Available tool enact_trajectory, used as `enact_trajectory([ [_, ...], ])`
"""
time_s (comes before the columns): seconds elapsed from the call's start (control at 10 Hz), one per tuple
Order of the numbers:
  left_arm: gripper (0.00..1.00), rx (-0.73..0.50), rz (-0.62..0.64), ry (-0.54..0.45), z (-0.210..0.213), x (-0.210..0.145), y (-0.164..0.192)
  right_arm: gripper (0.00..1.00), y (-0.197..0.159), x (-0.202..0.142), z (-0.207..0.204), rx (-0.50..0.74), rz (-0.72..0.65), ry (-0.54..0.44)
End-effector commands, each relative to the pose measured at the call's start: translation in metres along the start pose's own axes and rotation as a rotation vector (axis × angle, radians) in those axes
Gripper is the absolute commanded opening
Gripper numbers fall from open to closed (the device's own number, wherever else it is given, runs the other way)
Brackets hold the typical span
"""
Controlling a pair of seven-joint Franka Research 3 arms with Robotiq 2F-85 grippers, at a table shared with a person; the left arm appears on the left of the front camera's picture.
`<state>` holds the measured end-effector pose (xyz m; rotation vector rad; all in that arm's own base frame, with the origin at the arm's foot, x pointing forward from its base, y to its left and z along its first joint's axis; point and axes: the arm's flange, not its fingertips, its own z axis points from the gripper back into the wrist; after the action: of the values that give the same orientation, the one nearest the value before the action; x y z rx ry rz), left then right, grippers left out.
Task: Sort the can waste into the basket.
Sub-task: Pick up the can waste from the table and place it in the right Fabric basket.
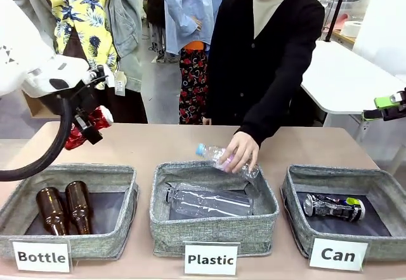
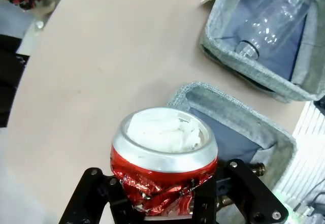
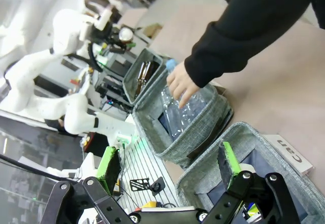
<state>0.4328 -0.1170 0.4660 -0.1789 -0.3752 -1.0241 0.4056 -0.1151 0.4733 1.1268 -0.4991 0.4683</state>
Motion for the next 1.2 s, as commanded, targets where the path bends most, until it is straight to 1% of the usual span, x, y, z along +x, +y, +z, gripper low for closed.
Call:
enact_trajectory([
  [0.0,0.0,-0.12,-0.145,-0.055,0.001,0.015,-0.01,1.0,0.001,0.001,0.003,0.006,0.02,0.008],
  [0.1,0.0,-0.172,-0.271,-0.078,-0.007,0.044,-0.027,1.0,0.001,0.001,0.003,0.006,0.02,0.008],
  [0.2,0.0,-0.183,-0.332,-0.056,-0.007,0.053,-0.029,1.0,0.001,0.001,0.003,0.006,0.02,0.008],
  [0.4,0.0,-0.16,-0.281,0.001,-0.01,0.047,-0.019,1.0,0.001,0.001,0.003,0.006,0.02,0.008],
  [0.5,0.0,-0.181,-0.291,0.003,-0.013,0.042,-0.02,1.0,0.001,0.001,0.003,0.006,0.02,0.008],
  [0.6,0.0,-0.205,-0.314,-0.013,-0.018,0.045,-0.024,1.0,0.001,0.001,0.003,0.006,0.02,0.008],
  [0.8,0.0,-0.218,-0.364,-0.049,-0.024,0.069,-0.044,1.0,0.0,0.0,0.0,0.0,0.0,0.0],
  [0.9,0.0,-0.215,-0.382,-0.091,-0.028,0.098,-0.063,1.0,0.02,-0.008,0.031,-0.006,-0.068,0.107],
  [1.0,0.0,-0.166,-0.378,-0.155,-0.031,0.13,-0.085,1.0,0.032,-0.023,0.065,-0.09,-0.079,0.141],
  [1.1,0.0,-0.137,-0.403,-0.214,-0.034,0.166,-0.107,1.0,0.042,-0.045,0.105,-0.185,-0.068,0.171],
])
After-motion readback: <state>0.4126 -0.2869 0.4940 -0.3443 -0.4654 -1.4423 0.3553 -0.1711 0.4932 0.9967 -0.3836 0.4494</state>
